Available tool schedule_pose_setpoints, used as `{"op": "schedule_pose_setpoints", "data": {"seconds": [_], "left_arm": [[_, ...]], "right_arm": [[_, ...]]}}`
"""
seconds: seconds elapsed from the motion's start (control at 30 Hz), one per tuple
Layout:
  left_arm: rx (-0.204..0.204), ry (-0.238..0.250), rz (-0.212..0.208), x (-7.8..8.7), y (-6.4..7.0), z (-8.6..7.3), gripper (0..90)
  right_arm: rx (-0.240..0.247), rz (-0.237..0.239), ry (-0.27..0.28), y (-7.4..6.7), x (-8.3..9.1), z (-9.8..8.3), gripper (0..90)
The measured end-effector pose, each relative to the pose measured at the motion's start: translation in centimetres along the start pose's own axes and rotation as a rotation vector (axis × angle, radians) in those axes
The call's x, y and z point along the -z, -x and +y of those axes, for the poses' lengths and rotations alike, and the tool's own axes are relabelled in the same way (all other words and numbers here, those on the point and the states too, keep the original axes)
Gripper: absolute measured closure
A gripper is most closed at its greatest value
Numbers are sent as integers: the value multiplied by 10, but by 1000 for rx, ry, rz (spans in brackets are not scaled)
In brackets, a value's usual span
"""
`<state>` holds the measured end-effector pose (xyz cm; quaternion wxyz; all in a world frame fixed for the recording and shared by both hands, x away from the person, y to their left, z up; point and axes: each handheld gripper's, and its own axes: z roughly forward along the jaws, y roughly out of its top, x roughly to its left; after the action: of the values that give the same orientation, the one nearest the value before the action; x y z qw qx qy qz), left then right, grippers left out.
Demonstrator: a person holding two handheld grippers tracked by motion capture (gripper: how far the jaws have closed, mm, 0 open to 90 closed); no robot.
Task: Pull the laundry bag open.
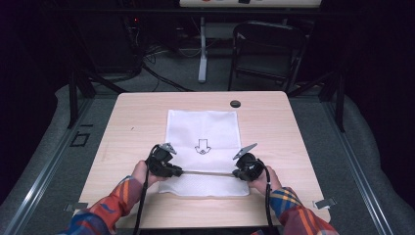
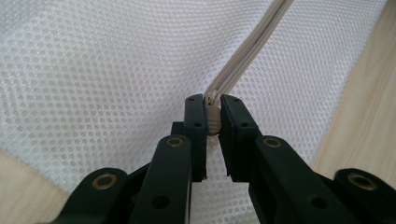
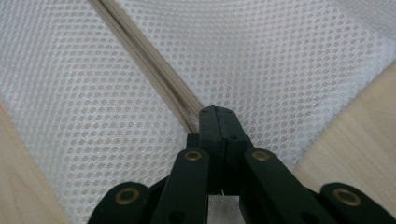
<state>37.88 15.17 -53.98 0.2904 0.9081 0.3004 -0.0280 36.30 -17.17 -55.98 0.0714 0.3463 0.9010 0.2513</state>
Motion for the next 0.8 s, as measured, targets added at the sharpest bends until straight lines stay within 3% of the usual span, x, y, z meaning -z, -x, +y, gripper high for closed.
{"op": "schedule_pose_setpoints", "data": {"seconds": [0.8], "left_arm": [[58, 39, 40, 31, -10, -30, 812]], "right_arm": [[-5, -2, 5, -1, 0, 0, 900]]}}
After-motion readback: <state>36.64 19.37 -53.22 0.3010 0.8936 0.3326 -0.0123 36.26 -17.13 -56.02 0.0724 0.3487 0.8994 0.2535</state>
